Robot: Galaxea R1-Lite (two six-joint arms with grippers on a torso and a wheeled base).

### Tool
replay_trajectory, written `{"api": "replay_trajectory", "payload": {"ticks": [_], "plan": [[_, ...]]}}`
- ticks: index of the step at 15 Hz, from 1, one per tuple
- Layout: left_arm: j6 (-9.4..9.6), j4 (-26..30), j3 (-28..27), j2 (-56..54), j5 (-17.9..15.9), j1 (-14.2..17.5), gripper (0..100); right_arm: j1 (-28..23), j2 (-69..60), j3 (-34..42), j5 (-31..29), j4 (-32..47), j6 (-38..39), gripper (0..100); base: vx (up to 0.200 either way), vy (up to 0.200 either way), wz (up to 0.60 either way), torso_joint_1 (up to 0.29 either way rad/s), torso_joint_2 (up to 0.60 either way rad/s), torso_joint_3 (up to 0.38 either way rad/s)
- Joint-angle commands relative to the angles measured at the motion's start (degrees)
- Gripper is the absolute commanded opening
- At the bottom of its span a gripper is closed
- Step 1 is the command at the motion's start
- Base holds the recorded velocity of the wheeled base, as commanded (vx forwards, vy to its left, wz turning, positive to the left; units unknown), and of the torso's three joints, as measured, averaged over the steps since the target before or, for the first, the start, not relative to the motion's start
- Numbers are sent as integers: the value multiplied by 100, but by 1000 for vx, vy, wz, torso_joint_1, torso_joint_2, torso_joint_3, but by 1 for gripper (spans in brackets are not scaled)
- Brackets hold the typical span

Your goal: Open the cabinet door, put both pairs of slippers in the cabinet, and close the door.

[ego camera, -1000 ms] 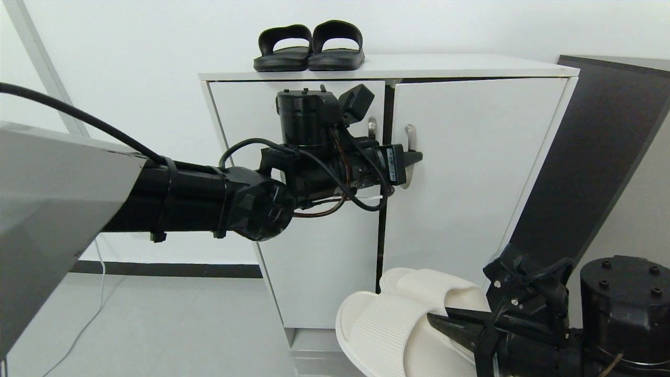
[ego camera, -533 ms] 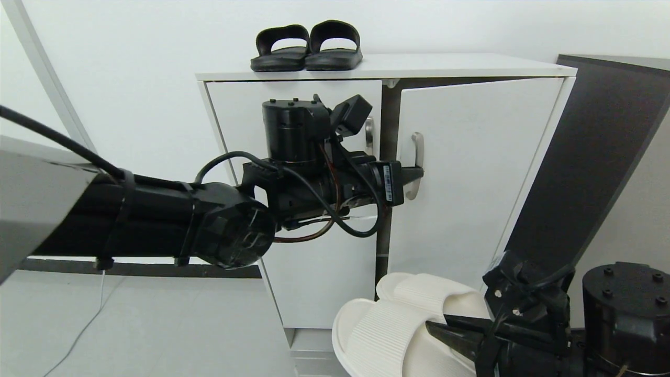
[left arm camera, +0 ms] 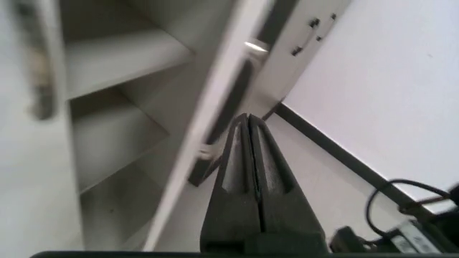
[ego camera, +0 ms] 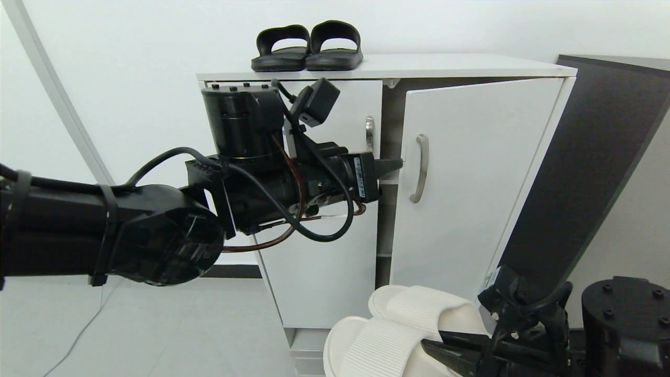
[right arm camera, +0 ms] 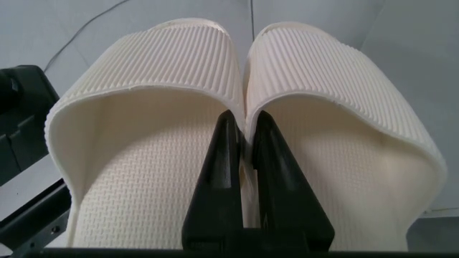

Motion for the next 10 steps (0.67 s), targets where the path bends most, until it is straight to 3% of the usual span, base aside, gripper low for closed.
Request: {"api": "replay_trajectory", "payload": {"ticks": [1, 2, 4, 5, 10], "plan": [[-7, -2, -9, -19, -12, 125, 0, 26, -5, 26, 0, 0, 2, 0, 0, 0, 0, 0, 0, 0], [-25, -2, -88, 34, -21, 213, 0, 34, 3, 26, 0, 0, 2, 0, 0, 0, 0, 0, 0, 0], [-289, -2, -501, 333, -21, 380, 0, 43, 30, 8, 0, 9, 2, 0, 0, 0, 0, 0, 0, 0], [-333, -2, -704, 517, -21, 415, 0, 61, 38, 8, 0, 9, 2, 0, 0, 0, 0, 0, 0, 0], [-333, 6, -1600, 1247, -21, 441, 0, 122, 126, 26, 0, 17, 2, 0, 0, 0, 0, 0, 0, 0]]}}
